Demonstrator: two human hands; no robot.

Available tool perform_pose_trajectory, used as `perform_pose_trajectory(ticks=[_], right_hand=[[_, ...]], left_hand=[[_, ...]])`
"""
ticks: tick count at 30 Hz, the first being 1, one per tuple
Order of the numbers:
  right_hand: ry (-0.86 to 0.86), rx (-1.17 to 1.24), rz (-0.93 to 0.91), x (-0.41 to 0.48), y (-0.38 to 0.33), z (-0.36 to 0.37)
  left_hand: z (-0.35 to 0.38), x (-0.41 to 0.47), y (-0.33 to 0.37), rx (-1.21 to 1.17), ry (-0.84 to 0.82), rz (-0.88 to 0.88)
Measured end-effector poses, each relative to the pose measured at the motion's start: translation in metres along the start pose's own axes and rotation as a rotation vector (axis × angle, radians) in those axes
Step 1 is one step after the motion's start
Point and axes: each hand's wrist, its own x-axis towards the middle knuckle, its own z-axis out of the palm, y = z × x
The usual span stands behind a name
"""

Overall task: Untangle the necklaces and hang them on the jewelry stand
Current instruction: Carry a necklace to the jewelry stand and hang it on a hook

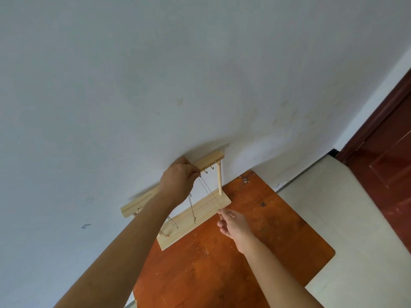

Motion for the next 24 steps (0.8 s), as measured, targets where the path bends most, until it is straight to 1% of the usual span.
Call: perform_pose_trajectory(ticks=[3, 5, 7, 12, 14, 16, 18, 20, 22, 24], right_hand=[[0.002, -0.134, -0.05, 0.001, -0.002, -0.001], [0.045, -0.313, -0.152, -0.001, -0.008, -0.004], [0.1, -0.447, -0.275, -0.009, -0.019, -0.009], [0.211, -0.546, -0.562, -0.056, -0.054, -0.02], [0.284, -0.551, -0.657, -0.076, -0.058, -0.022], [0.323, -0.524, -0.72, -0.096, -0.054, -0.024], [0.328, -0.483, -0.731, -0.11, -0.04, -0.024], [0.311, -0.503, -0.671, -0.117, -0.021, -0.021], [0.276, -0.58, -0.586, -0.119, 0.001, -0.017], [0.241, -0.663, -0.517, -0.124, 0.022, -0.014]], left_hand=[[0.0, -0.002, 0.0, -0.034, -0.018, 0.003], [-0.003, -0.004, 0.0, -0.066, -0.005, -0.01], [-0.01, -0.01, 0.002, -0.117, 0.067, -0.056], [-0.027, -0.047, 0.014, -0.21, 0.304, -0.115], [-0.032, -0.073, 0.018, -0.307, 0.356, -0.168], [-0.032, -0.103, 0.023, -0.403, 0.373, -0.243], [-0.025, -0.132, 0.025, -0.468, 0.348, -0.322], [-0.013, -0.156, 0.022, -0.525, 0.255, -0.394], [-0.001, -0.175, 0.015, -0.517, 0.141, -0.402], [0.005, -0.191, 0.005, -0.484, 0.062, -0.379]])
